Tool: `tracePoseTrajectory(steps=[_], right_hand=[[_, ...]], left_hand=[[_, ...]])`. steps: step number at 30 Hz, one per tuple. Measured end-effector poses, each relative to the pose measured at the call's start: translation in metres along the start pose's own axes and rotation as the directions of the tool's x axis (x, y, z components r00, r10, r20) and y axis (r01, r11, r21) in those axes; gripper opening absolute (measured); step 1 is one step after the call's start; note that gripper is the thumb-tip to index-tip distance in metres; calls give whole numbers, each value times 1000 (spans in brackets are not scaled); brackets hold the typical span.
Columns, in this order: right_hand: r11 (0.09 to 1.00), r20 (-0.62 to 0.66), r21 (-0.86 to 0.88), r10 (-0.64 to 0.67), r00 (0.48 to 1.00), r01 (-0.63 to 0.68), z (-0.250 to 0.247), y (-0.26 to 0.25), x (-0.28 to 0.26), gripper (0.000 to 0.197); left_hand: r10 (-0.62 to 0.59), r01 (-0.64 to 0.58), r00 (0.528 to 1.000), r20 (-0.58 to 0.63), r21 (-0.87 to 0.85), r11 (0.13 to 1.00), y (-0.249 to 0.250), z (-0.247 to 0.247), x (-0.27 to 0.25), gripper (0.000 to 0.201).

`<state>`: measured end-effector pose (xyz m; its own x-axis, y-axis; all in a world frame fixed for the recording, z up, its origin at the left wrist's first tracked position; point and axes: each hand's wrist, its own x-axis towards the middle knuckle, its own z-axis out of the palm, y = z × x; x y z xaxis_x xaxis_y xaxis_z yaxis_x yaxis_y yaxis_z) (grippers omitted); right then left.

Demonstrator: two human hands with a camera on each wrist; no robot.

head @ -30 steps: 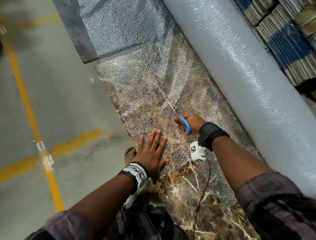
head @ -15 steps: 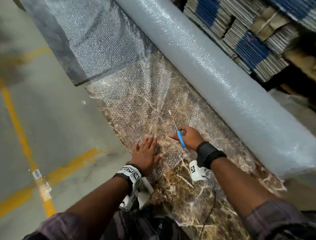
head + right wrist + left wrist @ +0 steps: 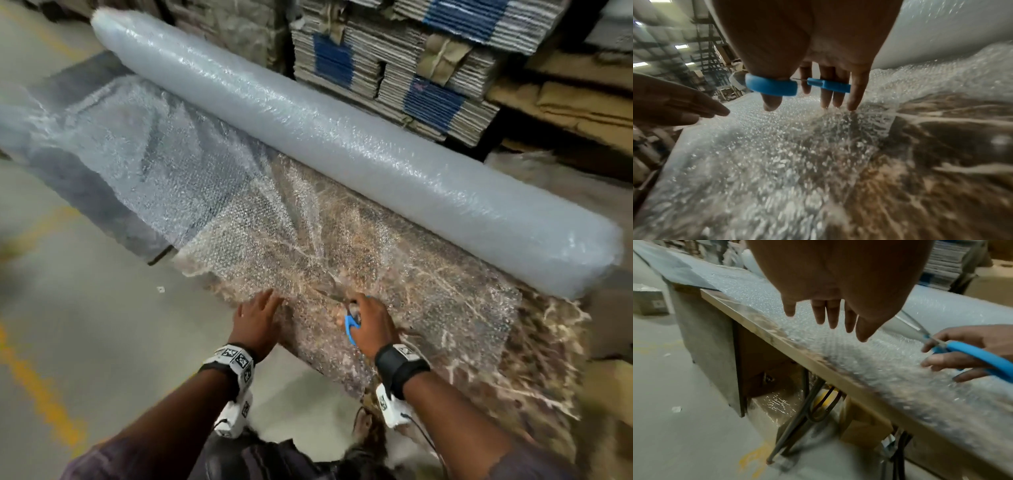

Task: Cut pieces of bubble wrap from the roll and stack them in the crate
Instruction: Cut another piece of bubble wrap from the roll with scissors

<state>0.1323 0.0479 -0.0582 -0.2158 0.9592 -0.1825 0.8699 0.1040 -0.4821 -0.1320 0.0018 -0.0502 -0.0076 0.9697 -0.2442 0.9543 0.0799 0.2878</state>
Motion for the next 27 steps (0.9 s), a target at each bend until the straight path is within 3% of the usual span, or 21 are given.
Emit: tracePoseTrajectory(steps=[3,6,9,11,15,17,19,21,24,27], right_hand=[[993,-96,-50,105,990,-110,9,-13,6,41],[972,-216,6,230,949,-234,26,-24,9,42],[946,-284,9,312,907,-323,31,-46,11,41],[923,-311,80,382,870,-377,32,-74,9,43],[882,-305,295,451,839,-367,53,-130,-4,43],[863,-259,369,452,854,-345,71,-155,-11,44],[833,-231,437,470,852,-341,86,-174,-15,47],[756,-159,538,525,836,-372,95,-189,-19,50],[648,-123,661,591,797,-378,106,-205,-27,31],[471,-8,804,618,786,-362,119,-218,-35,50]], left_hand=[[163,-179,974,156,98,979,-37,-3,18,65],[356,-410,881,312,129,903,-61,-10,22,76],[440,-532,803,402,149,834,-75,-18,19,78],[488,-564,767,416,76,822,-91,-21,26,70],[544,-517,790,283,-168,839,-110,-35,36,42],[581,-570,794,181,-113,814,-114,-41,42,34],[602,-610,779,174,-8,792,-118,-44,51,35],[590,-615,775,227,52,787,-121,-44,59,36],[606,-632,760,234,53,773,-119,-46,65,28],[610,-630,758,231,17,776,-117,-46,71,18]])
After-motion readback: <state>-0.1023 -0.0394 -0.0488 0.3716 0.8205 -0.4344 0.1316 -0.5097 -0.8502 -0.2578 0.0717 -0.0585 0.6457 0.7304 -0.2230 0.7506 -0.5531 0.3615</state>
